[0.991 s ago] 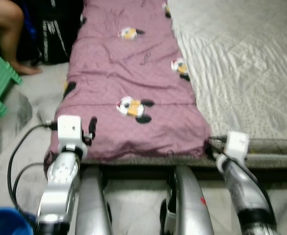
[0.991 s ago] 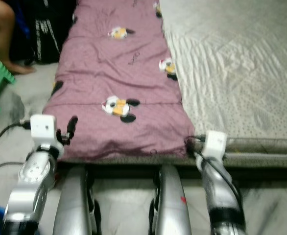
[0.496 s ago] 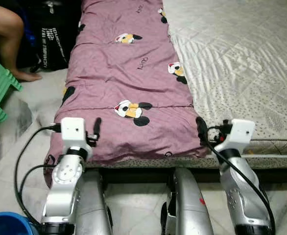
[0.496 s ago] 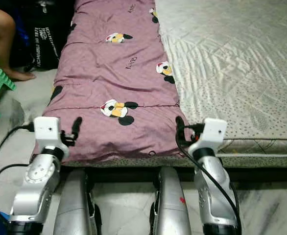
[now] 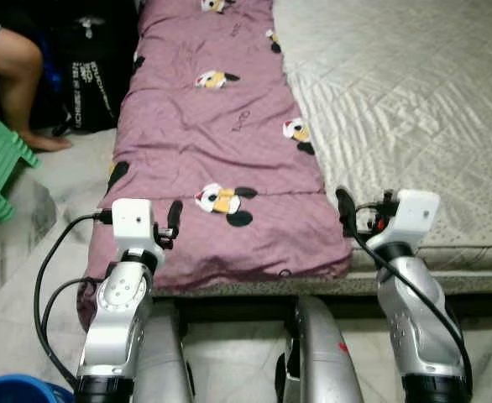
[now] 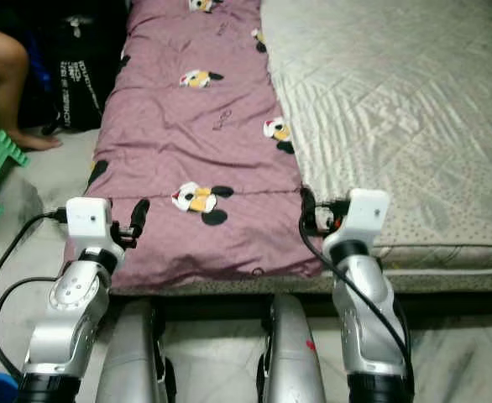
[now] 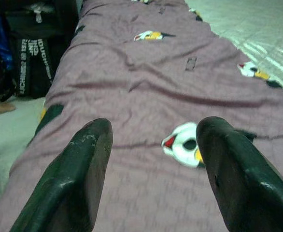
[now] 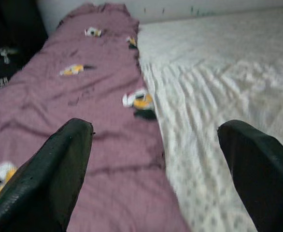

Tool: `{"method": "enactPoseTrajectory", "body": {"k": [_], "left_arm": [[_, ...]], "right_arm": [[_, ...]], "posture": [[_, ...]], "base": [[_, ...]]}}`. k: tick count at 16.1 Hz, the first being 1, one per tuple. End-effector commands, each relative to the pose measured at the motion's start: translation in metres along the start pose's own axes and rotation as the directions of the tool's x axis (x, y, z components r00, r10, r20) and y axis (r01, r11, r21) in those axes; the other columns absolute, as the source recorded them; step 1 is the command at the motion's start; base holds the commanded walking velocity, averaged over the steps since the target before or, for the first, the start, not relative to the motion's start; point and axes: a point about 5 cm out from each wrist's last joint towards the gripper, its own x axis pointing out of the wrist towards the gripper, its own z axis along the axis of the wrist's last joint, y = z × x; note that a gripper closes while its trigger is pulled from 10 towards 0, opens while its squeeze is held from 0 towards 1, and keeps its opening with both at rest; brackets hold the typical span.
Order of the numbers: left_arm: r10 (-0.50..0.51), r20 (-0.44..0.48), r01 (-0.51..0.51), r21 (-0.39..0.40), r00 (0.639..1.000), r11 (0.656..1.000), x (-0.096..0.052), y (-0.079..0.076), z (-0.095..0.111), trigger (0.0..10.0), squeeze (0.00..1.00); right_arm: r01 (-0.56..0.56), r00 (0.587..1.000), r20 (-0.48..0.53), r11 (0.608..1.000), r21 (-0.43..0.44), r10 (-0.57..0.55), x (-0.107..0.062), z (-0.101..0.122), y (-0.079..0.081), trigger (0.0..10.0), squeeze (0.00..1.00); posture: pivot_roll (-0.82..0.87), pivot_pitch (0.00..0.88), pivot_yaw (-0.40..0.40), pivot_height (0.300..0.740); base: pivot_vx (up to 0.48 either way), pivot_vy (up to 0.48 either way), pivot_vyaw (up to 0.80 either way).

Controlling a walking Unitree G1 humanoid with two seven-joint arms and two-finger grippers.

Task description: Clean up the room

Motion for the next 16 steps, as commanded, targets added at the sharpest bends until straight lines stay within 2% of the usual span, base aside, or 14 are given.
{"method": "enactPoseTrajectory", "body": {"k": [1, 8, 11, 15, 16], "left_arm": [[0.004, -0.008, -0.004, 0.005, 1.0, 1.0, 0.0007, 0.0031, -0.0014, 10.0, 0.0], [0.004, 0.007, -0.005, 0.026, 1.0, 1.0, 0.0013, 0.0012, 0.0006, 10.0, 0.0], [0.04, 0.018, -0.041, 0.045, 0.999, 0.998, 0.0038, 0.0031, 0.0021, 10.0, 0.0], [0.029, 0.031, -0.031, 0.067, 0.999, 0.997, 0.0046, 0.0018, 0.0017, 10.0, 0.0], [0.029, 0.033, -0.032, 0.071, 0.999, 0.997, 0.0048, 0.0012, 0.0017, 10.0, 0.0]], "right_arm": [[0.009, 1.0, 0.0, 1.0, -0.003, -0.009, 0.0021, 0.0011, -0.0006, 10.0, 0.0], [0.015, 1.0, -0.003, 1.0, -0.002, -0.015, -0.0005, 0.0, 0.0022, 10.0, 0.0], [0.014, 1.0, 0.002, 1.0, -0.007, -0.014, 0.0029, 0.002, 0.0011, 10.0, 0.0], [-0.001, 1.0, 0.003, 1.0, -0.006, 0.001, 0.0032, 0.0017, 0.0031, 10.0, 0.0], [-0.007, 1.0, 0.01, 0.999, -0.033, 0.007, 0.0028, 0.0023, 0.0048, 10.0, 0.0]], "posture": [[-0.06, 0.063, 0.004, 0.659], [-0.07, 0.074, 0.006, 0.74], [-0.06, 0.071, 0.001, 0.74], [-0.07, 0.07, -0.002, 0.74], [-0.07, 0.07, -0.002, 0.74]], "base": [[0.0, 0.0, 0.0], [0.0, 0.0, 0.0], [0.0, 0.0, 0.0], [0.0, 0.0, 0.0], [0.0, 0.0, 0.0]]}}
